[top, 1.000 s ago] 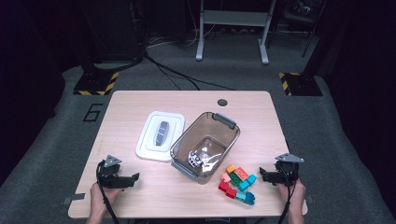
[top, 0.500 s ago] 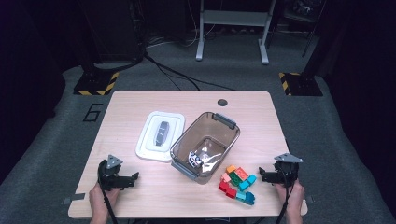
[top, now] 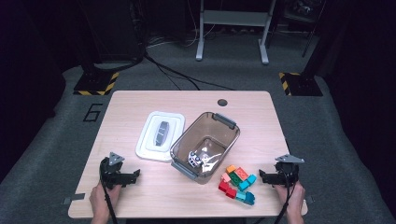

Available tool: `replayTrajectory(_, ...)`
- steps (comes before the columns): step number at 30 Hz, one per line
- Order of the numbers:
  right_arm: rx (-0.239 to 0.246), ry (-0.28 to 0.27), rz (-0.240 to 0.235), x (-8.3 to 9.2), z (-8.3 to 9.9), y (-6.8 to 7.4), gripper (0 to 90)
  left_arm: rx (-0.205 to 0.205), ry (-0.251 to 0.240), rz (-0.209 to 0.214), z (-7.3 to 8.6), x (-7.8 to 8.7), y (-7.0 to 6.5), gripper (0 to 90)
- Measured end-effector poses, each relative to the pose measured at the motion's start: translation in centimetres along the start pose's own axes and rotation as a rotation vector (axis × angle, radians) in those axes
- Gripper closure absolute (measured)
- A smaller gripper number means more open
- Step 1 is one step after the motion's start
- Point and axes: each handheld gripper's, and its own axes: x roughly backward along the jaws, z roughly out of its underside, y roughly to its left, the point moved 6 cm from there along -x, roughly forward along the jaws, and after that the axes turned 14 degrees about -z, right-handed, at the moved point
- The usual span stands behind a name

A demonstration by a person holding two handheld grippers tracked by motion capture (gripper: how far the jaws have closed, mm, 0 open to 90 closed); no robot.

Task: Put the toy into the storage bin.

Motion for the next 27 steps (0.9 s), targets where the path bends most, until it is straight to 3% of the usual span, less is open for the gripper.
replayTrajectory(3, -0.036, -0.013, -0.047, 0.5, 0.1, 0.3, 0.0, 0.002, -0.004, -0.003, -0.1, -0.1, 0.0, 0.0)
replayTrajectory(6, -0.052, -0.064, -0.088, 1.6, -0.2, 0.9, 0.0, -0.003, -0.001, -0.002, -0.1, -0.2, 0.0, 0.0)
replayTrajectory(7, -0.029, -0.071, -0.098, 2.4, -0.6, 1.6, 0.3, -0.001, 0.001, -0.003, -0.2, -0.2, 0.0, 0.0)
replayTrajectory(10, -0.020, -0.063, -0.112, 3.1, -1.1, 2.6, 0.0, -0.005, -0.003, 0.001, -0.4, -0.4, 0.1, 0.0)
replayTrajectory(11, -0.004, -0.058, -0.118, 3.3, -1.3, 3.0, 0.0, -0.016, 0.013, 0.010, -0.3, -0.3, 0.1, 0.0)
replayTrajectory(15, 0.043, -0.031, -0.141, 3.6, -1.7, 4.7, 0.0, -0.003, -0.002, 0.002, -0.4, -0.5, 0.1, 0.0)
replayTrajectory(19, 0.104, -0.034, -0.178, 3.5, -1.9, 6.5, 14.0, -0.003, -0.002, 0.002, -0.4, -0.5, 0.1, 0.0)
replayTrajectory(23, 0.152, 0.007, -0.209, 3.2, -2.0, 8.1, 23.8, -0.004, -0.002, 0.002, -0.4, -0.5, 0.1, 0.0)
replayTrajectory(25, 0.155, 0.026, -0.213, 2.9, -1.9, 8.8, 32.2, -0.005, 0.001, 0.003, -0.4, -0.5, 0.1, 0.0)
replayTrajectory(27, 0.160, 0.033, -0.217, 2.7, -1.9, 9.0, 33.8, -0.004, -0.002, 0.002, -0.4, -0.5, 0.1, 0.0)
